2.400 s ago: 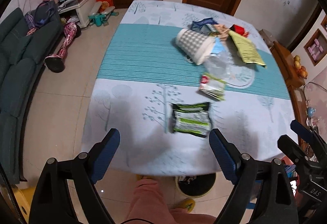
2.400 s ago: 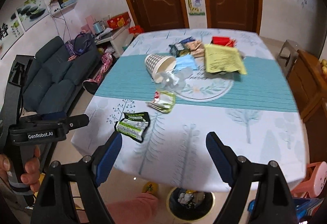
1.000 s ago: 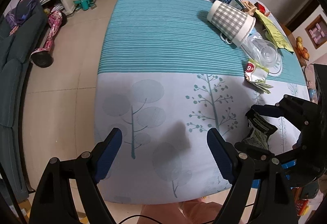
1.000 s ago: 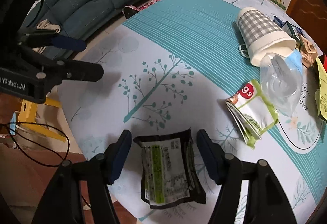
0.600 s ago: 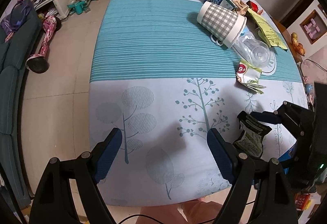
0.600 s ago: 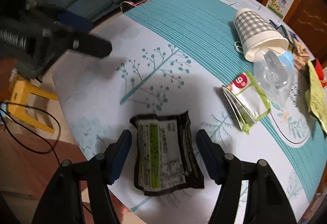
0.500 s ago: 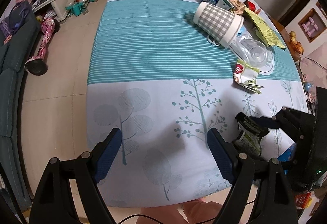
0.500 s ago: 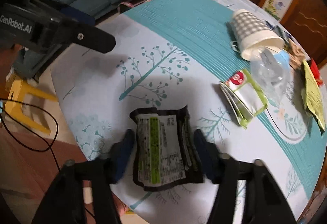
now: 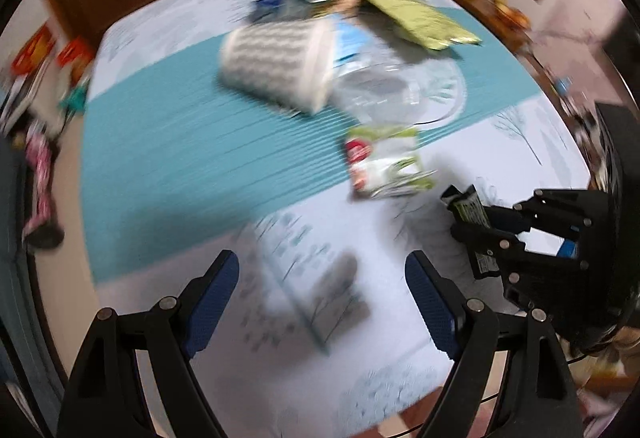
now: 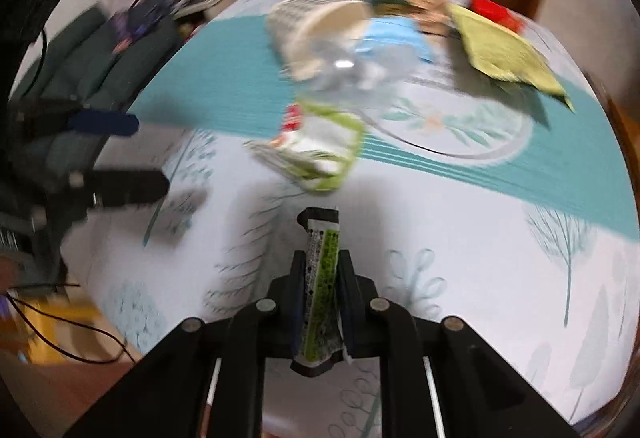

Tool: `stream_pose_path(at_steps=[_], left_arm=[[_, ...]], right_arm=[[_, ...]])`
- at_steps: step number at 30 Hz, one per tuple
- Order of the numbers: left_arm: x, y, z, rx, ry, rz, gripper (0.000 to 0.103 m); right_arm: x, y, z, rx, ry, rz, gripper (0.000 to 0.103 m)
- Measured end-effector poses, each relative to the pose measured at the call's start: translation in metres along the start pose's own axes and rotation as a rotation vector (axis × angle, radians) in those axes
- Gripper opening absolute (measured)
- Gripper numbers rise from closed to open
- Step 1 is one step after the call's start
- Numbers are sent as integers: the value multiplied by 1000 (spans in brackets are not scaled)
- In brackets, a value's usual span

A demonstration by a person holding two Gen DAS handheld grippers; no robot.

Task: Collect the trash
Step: 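Grasp the red-and-white packet with the left tool while the right tool holds the wrapper, then carry the packet and green wrapper in both tools over the black bin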

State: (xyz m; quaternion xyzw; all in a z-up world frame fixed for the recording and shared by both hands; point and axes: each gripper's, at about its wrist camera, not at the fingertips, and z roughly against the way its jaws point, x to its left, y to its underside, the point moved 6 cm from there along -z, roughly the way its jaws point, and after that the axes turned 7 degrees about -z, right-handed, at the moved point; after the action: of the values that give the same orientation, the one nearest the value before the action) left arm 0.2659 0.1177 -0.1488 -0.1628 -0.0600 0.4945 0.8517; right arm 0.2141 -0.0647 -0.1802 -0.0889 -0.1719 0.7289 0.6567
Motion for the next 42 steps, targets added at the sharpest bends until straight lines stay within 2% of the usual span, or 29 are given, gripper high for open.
stream_pose_path(at_steps=[3, 8, 13, 16, 19, 21, 22, 24, 32, 38, 42], left_arm=[[-13, -20, -9, -10, -6, -107, 84], [-32, -38, -19, -35, -51, -266, 83], [-49, -41, -29, -29, -73, -399, 66], [-53, -44, -43, -3, -82, -421, 52], [-55, -46, -50, 12, -93, -422, 43], [-55, -48, -56, 28, -94, -417, 15], [-55, -50, -56, 34, -78, -398, 14], [-53, -52, -53, 33, -27, -353, 5], [-53, -51, -16, 17, 140, -170, 3], [-73, -43, 23, -34, 198, -72, 3], [-109, -28, 46, -54, 204, -50, 3]], right_arm=[[-16, 3, 4, -19, -21, -101, 14], [-16, 1, 4, -42, -24, -153, 14], [-20, 0, 5, -52, -38, -216, 14], [-22, -5, 1, -54, -33, -251, 14], [-27, -6, 0, -58, -37, -291, 14], [-31, -5, 1, -60, -39, -318, 14], [-32, -3, 2, -61, -37, -327, 14], [-34, 1, 4, -62, -31, -340, 14], [-40, 12, 27, -93, -45, -403, 14], [-41, 26, 51, -117, -98, -385, 14], [-46, 40, 67, -125, -123, -361, 14]])
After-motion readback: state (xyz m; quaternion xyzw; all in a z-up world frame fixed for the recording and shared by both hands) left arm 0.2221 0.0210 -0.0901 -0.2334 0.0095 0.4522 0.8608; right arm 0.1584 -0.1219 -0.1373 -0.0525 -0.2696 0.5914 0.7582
